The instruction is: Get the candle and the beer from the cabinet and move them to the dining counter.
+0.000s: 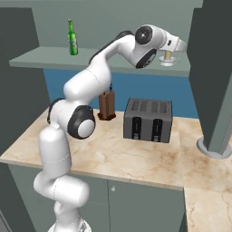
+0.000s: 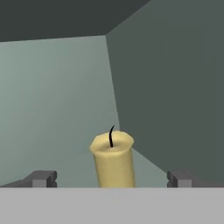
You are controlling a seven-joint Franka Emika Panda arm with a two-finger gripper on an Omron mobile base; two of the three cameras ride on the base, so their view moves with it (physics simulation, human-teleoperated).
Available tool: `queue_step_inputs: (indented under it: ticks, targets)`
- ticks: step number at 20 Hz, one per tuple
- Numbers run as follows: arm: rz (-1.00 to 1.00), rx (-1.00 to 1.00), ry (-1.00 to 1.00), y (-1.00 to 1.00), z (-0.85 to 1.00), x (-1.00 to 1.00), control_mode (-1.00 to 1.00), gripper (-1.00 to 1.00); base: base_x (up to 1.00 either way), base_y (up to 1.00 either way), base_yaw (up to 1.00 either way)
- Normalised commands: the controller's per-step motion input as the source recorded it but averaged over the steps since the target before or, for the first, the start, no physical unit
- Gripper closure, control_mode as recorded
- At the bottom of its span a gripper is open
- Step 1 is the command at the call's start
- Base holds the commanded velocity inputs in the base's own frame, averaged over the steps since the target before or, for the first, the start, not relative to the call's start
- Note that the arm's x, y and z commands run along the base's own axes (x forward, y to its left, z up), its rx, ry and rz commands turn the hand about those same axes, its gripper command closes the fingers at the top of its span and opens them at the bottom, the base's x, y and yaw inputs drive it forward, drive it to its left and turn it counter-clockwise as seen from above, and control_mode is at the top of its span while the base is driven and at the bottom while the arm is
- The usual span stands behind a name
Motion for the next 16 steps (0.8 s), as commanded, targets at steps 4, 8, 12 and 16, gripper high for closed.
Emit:
queue_step_inputs:
  ticks: [4,8,12,16]
  targets:
    - [0.00,0.00,0.01,0.00,0.00,0.10,-1.00,-1.00,0.00,0.00,0.00]
    - [0.00,0.00,0.01,-0.03,0.00,0.05,-1.00,-1.00,0.00,0.00,0.00]
    - [0.00,0.00,0.00,-0.03,0.00,0.00,-1.00,-1.00,0.00,0.00,0.00]
    - [0.00,0.00,0.00,-0.01,0.00,0.00,-1.00,-1.00,0.00,0.00,0.00]
